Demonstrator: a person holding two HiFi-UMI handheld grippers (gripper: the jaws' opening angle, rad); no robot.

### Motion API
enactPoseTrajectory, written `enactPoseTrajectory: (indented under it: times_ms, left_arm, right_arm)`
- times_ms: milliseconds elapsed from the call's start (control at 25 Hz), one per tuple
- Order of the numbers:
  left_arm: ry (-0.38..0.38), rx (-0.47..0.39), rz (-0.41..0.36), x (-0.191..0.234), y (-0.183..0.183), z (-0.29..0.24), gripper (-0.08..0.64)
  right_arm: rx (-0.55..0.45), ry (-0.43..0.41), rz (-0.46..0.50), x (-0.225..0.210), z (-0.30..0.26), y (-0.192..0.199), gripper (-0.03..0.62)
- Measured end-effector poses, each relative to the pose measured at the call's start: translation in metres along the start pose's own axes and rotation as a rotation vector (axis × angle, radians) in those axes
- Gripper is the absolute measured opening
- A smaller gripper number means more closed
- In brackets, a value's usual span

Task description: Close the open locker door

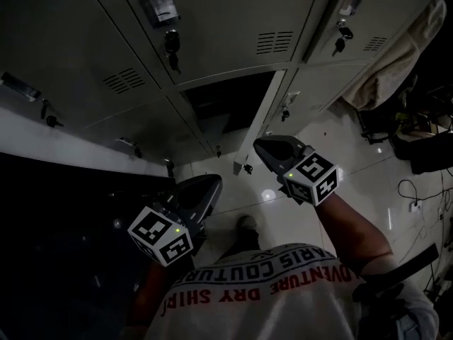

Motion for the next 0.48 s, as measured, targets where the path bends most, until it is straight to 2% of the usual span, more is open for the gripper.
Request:
enactPoseTrajectory:
  times_ms: [240,480]
  left_arm:
    - [-0.079,-0.042,0.017,0.025,-0.007,0.025,0.005]
    - [-0.134,-0.062,0.032,0.045,-0.007,0.044,0.005]
  right_arm:
    - [0.0,0.001,0.029,-0.003,-0.053,-0.029,-0.003]
    - [-0.005,0.051,0.07,-0.021,-0.09,-0.058,-0.003]
Point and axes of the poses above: the fingertips, and each gripper's own axes: z backward along the fingers, x to its left, y out of its underside, the point moved 1 cm from there along z, backward along the fingers, and after that the axes turned 14 degrees about -z, right-handed, at the moved point
